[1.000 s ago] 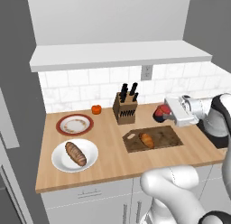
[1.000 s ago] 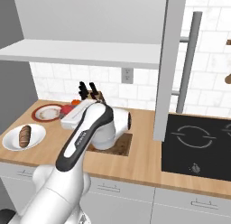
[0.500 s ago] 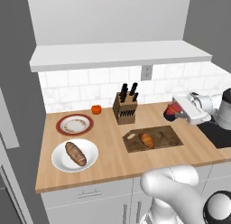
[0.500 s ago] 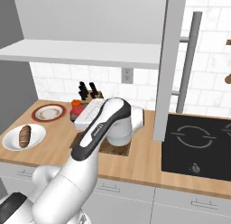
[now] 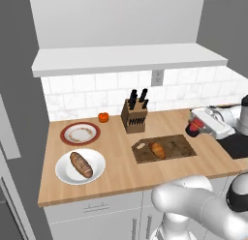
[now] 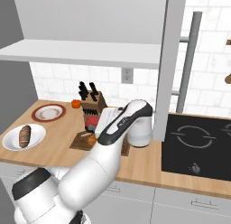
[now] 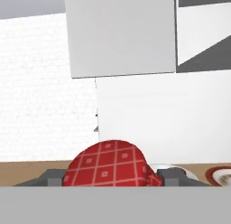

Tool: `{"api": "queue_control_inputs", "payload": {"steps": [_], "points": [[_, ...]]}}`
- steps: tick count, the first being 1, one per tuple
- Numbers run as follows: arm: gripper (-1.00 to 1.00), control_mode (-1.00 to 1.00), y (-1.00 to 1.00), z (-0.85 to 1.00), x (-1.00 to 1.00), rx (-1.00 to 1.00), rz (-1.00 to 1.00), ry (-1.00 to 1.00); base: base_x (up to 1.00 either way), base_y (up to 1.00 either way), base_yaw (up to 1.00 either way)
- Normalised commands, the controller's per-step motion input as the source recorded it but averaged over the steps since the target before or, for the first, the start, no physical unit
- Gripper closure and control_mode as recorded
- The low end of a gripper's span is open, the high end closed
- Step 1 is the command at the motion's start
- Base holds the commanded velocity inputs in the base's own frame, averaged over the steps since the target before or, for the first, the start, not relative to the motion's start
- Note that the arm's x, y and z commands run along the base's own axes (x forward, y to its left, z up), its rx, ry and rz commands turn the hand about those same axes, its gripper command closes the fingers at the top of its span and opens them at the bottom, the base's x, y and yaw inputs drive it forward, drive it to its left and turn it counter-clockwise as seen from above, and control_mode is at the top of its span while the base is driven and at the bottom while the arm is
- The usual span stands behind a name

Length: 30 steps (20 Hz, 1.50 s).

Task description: From the different types of pastries on the counter, select a croissant and place it on the cutting board. Then retrieve a jar of jam from the cabinet and place it alongside the croissant on the cutting board.

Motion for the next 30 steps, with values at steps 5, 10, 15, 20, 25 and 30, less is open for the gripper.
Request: {"api": "queue_control_inputs", "payload": {"steps": [5, 10, 15, 20, 25, 30], "points": [[1.00, -1.00, -0.37, -0.42, 0.01, 0.06, 0.11, -0.01, 0.00, 0.00, 0.00], [1.00, -1.00, -0.41, -0.20, 0.01, 0.00, 0.12, -0.08, 0.00, 0.00, 0.00], [1.00, -1.00, 0.09, -0.09, 0.03, 0.00, 0.01, -0.03, 0.00, 0.00, 0.00], [1.00, -1.00, 0.08, -0.28, 0.01, 0.00, 0.00, 0.00, 0.00, 0.00, 0.00], [1.00, -1.00, 0.29, -0.03, 0.05, 0.00, -0.10, -0.01, 0.00, 0.00, 0.00], [1.00, -1.00, 0.20, -0.06, 0.07, 0.00, -0.12, 0.00, 0.00, 0.00, 0.00]]}}
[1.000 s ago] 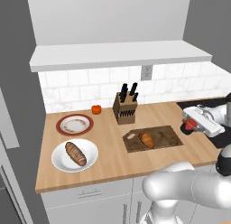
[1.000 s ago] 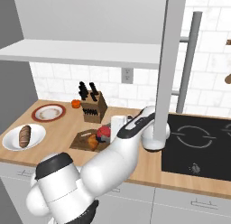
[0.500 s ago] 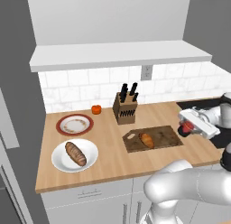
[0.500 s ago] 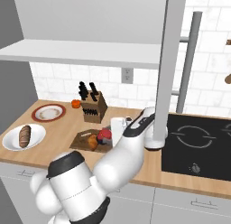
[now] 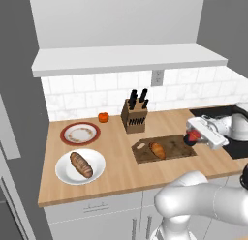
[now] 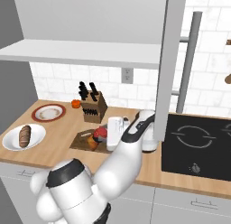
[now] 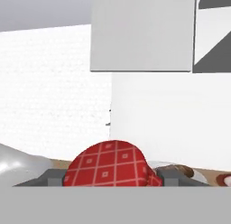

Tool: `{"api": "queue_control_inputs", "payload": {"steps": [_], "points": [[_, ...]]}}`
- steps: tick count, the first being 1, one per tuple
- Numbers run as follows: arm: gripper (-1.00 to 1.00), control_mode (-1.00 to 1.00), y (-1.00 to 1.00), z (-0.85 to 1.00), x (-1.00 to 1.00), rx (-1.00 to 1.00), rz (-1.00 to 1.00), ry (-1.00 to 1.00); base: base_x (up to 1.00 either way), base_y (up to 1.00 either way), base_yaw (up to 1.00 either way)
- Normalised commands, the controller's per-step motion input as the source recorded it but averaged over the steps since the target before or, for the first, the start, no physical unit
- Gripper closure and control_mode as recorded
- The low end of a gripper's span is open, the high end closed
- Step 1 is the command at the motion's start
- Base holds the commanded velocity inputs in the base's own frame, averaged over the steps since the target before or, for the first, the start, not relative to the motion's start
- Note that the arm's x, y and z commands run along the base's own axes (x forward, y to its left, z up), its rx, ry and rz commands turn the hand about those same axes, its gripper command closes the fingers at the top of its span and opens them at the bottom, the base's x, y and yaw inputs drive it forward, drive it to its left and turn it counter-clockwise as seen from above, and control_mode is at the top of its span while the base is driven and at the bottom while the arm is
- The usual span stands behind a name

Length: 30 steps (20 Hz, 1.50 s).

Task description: From the different types of pastries on the counter, select a croissant and place it on the cutting board. Then retrieve a jar of jam from the cabinet and place it alongside the croissant on the cutting board.

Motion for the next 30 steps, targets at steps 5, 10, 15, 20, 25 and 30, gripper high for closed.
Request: {"api": "queue_control_inputs", "payload": {"steps": [5, 10, 15, 20, 25, 30], "points": [[1.00, -1.00, 0.00, -0.15, 0.12, 0.00, -0.08, 0.00, 0.00, 0.00, 0.00], [1.00, -1.00, 0.04, -0.22, 0.27, 0.00, -0.05, 0.00, 0.00, 0.00, 0.00], [1.00, -1.00, 0.00, -0.26, 0.30, 0.00, 0.00, 0.00, 0.00, 0.00, 0.00], [1.00, -1.00, -0.07, -0.23, 0.29, 0.00, 0.00, 0.00, 0.00, 0.00, 0.00], [1.00, -1.00, -0.28, -0.13, 0.26, 0.00, 0.00, 0.00, 0.00, 0.00, 0.00], [1.00, -1.00, -0.13, -0.23, 0.16, 0.00, 0.00, 0.00, 0.00, 0.00, 0.00]]}}
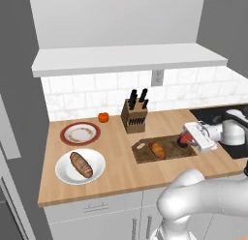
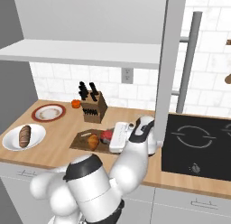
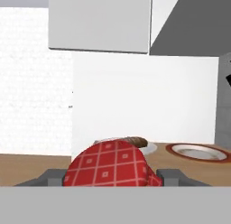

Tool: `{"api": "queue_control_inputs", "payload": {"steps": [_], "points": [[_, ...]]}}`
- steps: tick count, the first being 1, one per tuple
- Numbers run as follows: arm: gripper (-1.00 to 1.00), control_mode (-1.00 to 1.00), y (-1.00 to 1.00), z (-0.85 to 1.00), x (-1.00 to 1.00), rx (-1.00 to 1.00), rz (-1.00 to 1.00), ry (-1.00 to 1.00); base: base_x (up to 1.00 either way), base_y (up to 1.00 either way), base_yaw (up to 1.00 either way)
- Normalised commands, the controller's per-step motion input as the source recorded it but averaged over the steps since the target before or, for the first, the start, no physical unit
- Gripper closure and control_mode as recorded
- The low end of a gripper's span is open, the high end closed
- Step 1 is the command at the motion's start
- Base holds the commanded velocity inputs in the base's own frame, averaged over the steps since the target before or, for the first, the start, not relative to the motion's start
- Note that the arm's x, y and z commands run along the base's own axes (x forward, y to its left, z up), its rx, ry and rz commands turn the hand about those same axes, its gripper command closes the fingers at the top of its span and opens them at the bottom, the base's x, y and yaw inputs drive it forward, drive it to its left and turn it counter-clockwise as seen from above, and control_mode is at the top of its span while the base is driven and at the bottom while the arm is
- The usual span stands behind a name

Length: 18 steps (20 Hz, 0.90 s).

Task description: From the different types of pastries on the counter, select a croissant and place it on the cutting board. Then retrieve a jar of jam from the cabinet and place it alongside the croissant on the cutting board.

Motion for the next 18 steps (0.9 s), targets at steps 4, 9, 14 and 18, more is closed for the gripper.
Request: {"api": "queue_control_inputs", "payload": {"steps": [4, 9, 14, 18], "points": [[1.00, -1.00, 0.00, -0.41, 0.21, 0.00, 0.00, 0.00, 0.00, 0.00, 0.00], [1.00, -1.00, -0.02, -0.29, 0.58, -0.01, 0.00, 0.00, 0.00, 0.00, 0.00], [1.00, -1.00, -0.15, -0.39, 0.66, 0.00, 0.00, 0.00, 0.00, 0.00, 0.00], [1.00, -1.00, -0.34, -0.44, 0.61, 0.00, 0.00, 0.00, 0.00, 0.00, 0.00]]}}
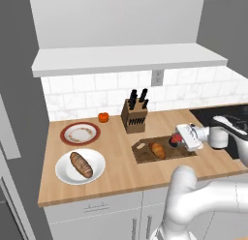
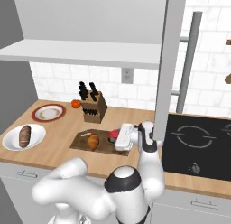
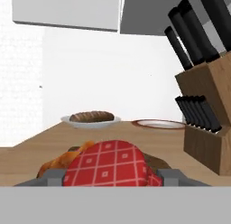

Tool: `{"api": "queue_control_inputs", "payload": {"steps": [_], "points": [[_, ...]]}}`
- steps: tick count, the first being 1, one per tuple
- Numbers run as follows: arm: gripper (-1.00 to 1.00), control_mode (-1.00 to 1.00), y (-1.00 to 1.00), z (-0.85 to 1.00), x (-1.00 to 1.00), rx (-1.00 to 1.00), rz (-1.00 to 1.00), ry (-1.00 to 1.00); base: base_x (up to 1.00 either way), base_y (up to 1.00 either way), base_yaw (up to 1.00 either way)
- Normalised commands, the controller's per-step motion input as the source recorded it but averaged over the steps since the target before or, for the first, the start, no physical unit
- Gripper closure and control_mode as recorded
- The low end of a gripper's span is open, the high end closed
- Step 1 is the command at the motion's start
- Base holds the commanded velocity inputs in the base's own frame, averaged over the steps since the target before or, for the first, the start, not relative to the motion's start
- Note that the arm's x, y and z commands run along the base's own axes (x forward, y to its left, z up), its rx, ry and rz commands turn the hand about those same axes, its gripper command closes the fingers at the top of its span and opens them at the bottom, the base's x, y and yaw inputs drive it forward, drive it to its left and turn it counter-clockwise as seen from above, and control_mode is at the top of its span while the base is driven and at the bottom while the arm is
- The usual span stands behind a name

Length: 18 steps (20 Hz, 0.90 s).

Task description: From the different types of pastries on the counter, select a croissant and place it on the cutting board. Then retrieve a jar of jam from the cabinet and place it alongside the croissant on the cutting board.

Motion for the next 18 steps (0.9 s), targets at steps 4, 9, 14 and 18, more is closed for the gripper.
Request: {"api": "queue_control_inputs", "payload": {"steps": [4, 9, 14, 18], "points": [[1.00, -1.00, -0.23, -0.39, 0.46, 0.00, 0.00, 0.00, 0.00, 0.00, 0.00], [1.00, -1.00, -0.06, -0.33, 0.18, -0.03, 0.00, 0.00, 0.00, 0.00, 0.00], [1.00, -1.00, 0.00, -0.22, -0.19, -0.15, 0.00, -0.09, 0.00, 0.00, 0.00], [-1.00, -1.00, 0.00, -0.08, -0.17, -0.10, 0.00, -0.04, 0.00, 0.00, 0.00]]}}
